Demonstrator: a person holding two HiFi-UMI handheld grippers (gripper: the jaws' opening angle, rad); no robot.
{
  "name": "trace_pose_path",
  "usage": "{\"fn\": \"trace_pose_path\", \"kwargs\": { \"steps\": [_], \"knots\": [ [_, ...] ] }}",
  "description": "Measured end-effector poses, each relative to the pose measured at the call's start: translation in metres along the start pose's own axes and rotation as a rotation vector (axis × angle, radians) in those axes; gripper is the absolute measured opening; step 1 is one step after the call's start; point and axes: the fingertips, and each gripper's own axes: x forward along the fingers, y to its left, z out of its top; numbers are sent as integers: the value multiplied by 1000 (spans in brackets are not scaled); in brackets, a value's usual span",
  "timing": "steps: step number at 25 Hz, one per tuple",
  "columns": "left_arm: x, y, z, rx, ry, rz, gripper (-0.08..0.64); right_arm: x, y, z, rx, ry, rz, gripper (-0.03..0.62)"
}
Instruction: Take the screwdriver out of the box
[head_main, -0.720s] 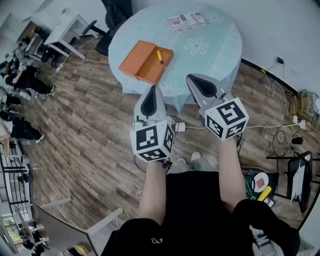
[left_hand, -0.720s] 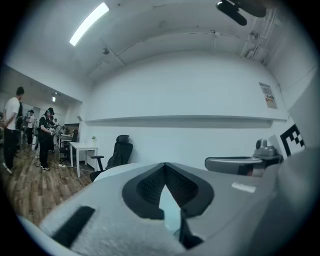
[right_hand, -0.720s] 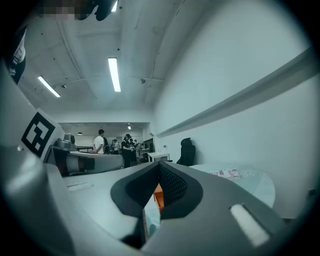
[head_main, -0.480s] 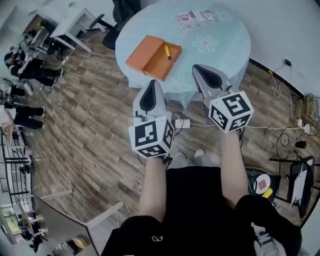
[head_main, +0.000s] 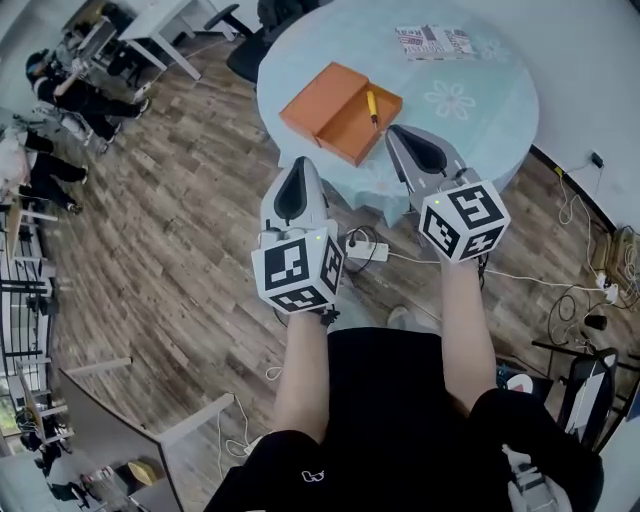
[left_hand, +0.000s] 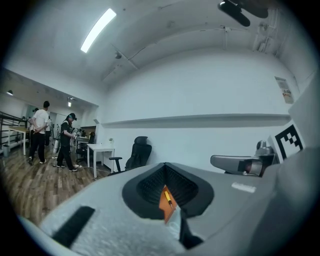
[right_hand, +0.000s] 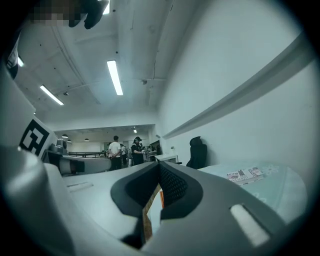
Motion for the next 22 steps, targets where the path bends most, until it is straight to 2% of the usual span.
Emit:
{"fn": "trace_pose_path", "kwargs": {
  "steps": [3, 7, 9, 16, 19, 22],
  "knots": [
    [35, 16, -4, -17, 2, -36, 2, 30, -15, 2, -18, -28, -37, 9],
    [96, 39, -9, -28, 34, -95, 2, 69, -45, 23, 40, -201, -76, 9],
    [128, 48, -14, -32, 65, -137, 2, 93, -60, 23, 56, -220, -114, 9],
    [218, 90, -38, -51, 156, -293, 2, 193, -85, -9, 61, -122, -247, 9],
    [251, 105, -50, -86, 176, -323, 2, 208, -103, -22, 45, -74, -324, 9],
    [271, 104, -77, -127, 239, -346, 2, 203, -126, -50, 44, 26, -394, 9]
  ]
}}
